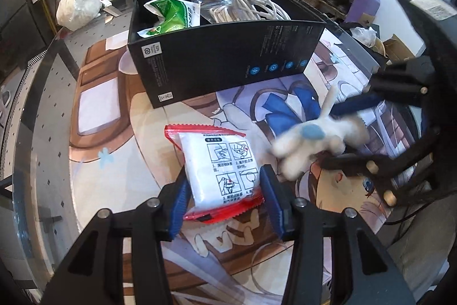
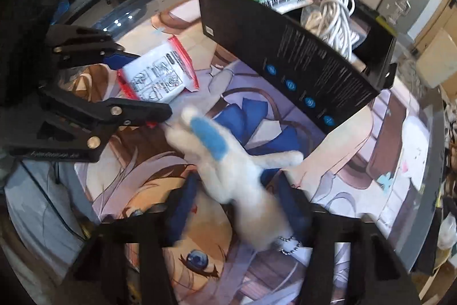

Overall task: Organize soft objects
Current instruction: 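Grasp the white-red packet with the left tool while the right tool grasps the plush toy, then lift the white-red packet and plush toy and carry both over the black box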

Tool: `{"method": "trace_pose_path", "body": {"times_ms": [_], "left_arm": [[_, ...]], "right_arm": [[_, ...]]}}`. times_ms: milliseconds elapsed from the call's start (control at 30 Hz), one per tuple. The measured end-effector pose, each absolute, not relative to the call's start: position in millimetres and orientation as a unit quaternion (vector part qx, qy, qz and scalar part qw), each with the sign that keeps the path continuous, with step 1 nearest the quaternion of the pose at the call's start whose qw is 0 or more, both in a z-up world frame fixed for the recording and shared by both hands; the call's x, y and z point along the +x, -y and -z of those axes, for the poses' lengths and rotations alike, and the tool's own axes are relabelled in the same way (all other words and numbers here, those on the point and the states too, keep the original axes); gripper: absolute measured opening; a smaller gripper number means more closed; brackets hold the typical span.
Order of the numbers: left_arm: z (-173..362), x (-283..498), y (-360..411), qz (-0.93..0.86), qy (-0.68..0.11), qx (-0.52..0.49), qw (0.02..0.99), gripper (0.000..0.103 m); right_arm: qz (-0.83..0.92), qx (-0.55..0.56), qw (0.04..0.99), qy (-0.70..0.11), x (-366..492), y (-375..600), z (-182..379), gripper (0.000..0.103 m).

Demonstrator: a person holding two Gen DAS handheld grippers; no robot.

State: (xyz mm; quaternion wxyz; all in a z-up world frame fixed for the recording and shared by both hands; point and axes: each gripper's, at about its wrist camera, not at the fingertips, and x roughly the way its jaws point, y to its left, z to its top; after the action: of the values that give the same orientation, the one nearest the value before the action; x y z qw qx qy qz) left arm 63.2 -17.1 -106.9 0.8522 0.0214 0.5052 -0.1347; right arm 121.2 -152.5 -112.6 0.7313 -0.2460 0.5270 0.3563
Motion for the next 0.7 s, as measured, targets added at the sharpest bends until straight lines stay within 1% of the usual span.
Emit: {"method": "trace_pose_path", "body": {"times_ms": [33, 100, 233, 300, 367, 433, 500, 533, 567, 600, 700], "left_arm": [[107, 63, 17, 0.135, -0.506, 0.020, 0.852, 0.047], [106, 64, 16, 0.135, -0.505, 0.018, 0.852, 0.047], [106, 66, 15, 0.131, -0.504, 0.017, 0.853, 0.048], [106, 67, 17, 0.130, -0.504, 0.018, 0.854, 0.050], [106, 68, 19, 0.129, -0.503, 0.024, 0.855, 0.053], [107, 70, 22, 0.126, -0.501, 0.029, 0.856, 0.055], [107, 71, 23, 0.123, -0.500, 0.031, 0.856, 0.055], [107, 71, 24, 0.123, -0.500, 0.032, 0.856, 0.054], [107, 72, 24, 0.124, -0.500, 0.034, 0.856, 0.052], [107, 72, 25, 0.124, -0.500, 0.038, 0.856, 0.047], [106, 72, 25, 0.133, -0.501, 0.038, 0.855, 0.046]], "right_arm": [[-0.350, -0.219, 0.737, -0.535, 127, 158, 112, 0.038], [-0.320, -0.181, 0.756, -0.541, 136, 169, 108, 0.038], [-0.316, -0.170, 0.752, -0.553, 132, 181, 109, 0.038], [-0.317, -0.181, 0.754, -0.546, 125, 179, 108, 0.040], [-0.321, -0.203, 0.753, -0.537, 121, 172, 108, 0.047], [-0.323, -0.218, 0.753, -0.530, 120, 167, 109, 0.052], [-0.326, -0.226, 0.753, -0.525, 123, 158, 115, 0.052], [-0.328, -0.226, 0.752, -0.526, 124, 155, 115, 0.049], [-0.331, -0.227, 0.751, -0.525, 124, 154, 114, 0.038], [-0.332, -0.229, 0.750, -0.524, 123, 156, 112, 0.037], [-0.327, -0.230, 0.754, -0.521, 122, 156, 112, 0.035]]}}
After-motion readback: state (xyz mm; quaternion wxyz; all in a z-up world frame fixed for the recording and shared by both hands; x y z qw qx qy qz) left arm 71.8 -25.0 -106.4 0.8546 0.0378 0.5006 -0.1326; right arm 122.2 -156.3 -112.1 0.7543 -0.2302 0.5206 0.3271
